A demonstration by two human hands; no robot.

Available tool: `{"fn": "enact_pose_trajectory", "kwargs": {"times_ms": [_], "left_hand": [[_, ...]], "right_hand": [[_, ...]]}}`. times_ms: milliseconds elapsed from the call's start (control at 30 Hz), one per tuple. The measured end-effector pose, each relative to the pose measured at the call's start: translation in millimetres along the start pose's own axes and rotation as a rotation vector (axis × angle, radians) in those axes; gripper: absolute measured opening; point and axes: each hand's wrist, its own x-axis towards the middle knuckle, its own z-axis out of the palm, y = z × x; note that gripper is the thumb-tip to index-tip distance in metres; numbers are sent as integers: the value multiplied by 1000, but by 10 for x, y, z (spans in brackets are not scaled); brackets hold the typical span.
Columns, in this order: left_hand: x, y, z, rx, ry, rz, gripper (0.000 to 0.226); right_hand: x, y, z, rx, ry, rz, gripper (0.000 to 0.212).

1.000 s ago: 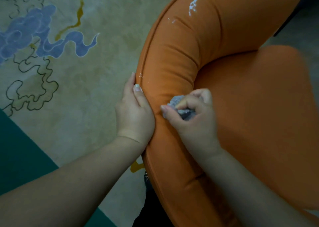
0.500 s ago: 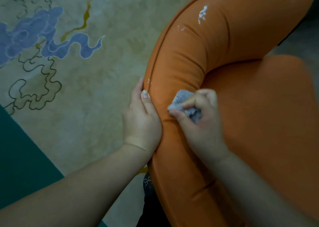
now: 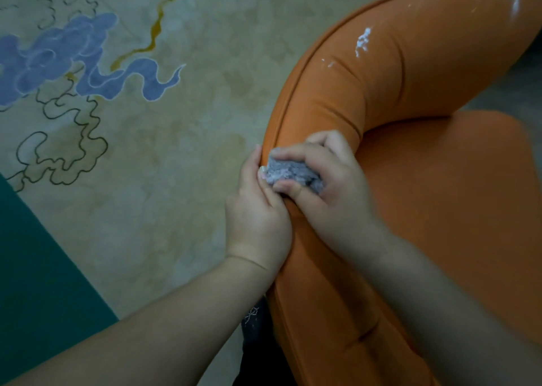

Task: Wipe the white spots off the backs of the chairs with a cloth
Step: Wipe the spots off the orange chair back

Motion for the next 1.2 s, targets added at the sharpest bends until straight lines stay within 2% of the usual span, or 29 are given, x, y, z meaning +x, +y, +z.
{"fn": "enact_pose_trajectory", "kwargs": {"times_ms": [100, 233, 367, 433, 533, 600, 733, 800, 867, 933, 1000, 1133, 1200], "left_hand": [[5, 8, 9, 2, 19, 18, 54], [4, -1, 20, 0, 24, 14, 53], [3, 8, 1, -26, 7, 16, 53], [4, 12, 2, -34, 7, 14, 53], [1, 11, 9, -35, 19, 11, 51], [5, 3, 10, -32, 28, 4, 51], [18, 11, -9, -30, 42, 33, 45], [13, 20, -13, -32, 24, 30, 48], [1, 23, -18, -13, 10, 18, 54], [-5, 41, -23, 3, -11, 19, 56], [-4, 58, -31, 7, -25, 36, 56], [11, 59, -58, 41, -96, 79, 58], [11, 78, -59, 88, -114, 94, 56]], "right_hand": [[234, 17, -15, -68, -2, -33, 29], [675, 74, -12, -114, 72, 59, 28], [409, -1, 9, -109, -33, -65, 27], [472, 22, -24, -105, -61, -58, 28], [773, 97, -57, -132, 45, 51, 29], [790, 92, -14, -152, 60, 57, 28], [461, -8, 44, -206, -102, -129, 26], [529, 27, -11, -229, -138, -151, 28], [703, 130, -63, -215, -20, -33, 30], [814, 217, -86, -120, 189, 155, 30], [705, 228, -24, -55, 314, 239, 28], [248, 139, 92, -1, 327, 250, 27], [361, 206, 31, -9, 340, 255, 28]]}}
